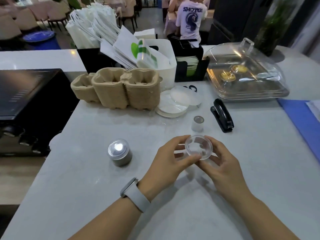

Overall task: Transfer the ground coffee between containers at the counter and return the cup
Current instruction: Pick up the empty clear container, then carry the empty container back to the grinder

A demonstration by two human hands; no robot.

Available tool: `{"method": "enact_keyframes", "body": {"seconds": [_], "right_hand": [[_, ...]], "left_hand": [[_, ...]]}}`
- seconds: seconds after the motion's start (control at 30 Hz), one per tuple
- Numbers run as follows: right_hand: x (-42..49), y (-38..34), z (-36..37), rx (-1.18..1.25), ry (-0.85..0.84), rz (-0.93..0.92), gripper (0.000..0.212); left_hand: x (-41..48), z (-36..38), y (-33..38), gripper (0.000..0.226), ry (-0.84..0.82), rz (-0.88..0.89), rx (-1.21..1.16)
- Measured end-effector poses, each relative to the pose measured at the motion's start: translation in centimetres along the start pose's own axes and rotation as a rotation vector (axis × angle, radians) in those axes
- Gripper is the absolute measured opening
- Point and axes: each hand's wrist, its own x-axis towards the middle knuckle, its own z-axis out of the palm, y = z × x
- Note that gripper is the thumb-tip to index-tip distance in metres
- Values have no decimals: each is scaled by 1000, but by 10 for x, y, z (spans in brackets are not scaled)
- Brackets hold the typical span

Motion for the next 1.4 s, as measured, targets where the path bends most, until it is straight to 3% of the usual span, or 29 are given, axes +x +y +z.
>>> {"method": "enact_keyframes", "body": {"seconds": [0.13,0.3,0.63,1.0,1.4], "right_hand": [[-26,-13,-4,23,102,14,62],[-83,-24,-12,7,305,54,61],[-266,-53,0,-40,900,141,66],[-488,-90,-1,-137,1324,153,68],[-781,-125,-19,-236,1730,185,63]], "left_hand": [[-11,4,11,57,-101,67,4],[-25,16,24,69,-364,203,1],[-108,93,41,77,-966,403,-138],[-285,200,89,82,-1446,570,-145],[-574,339,141,74,-1846,660,-183]]}}
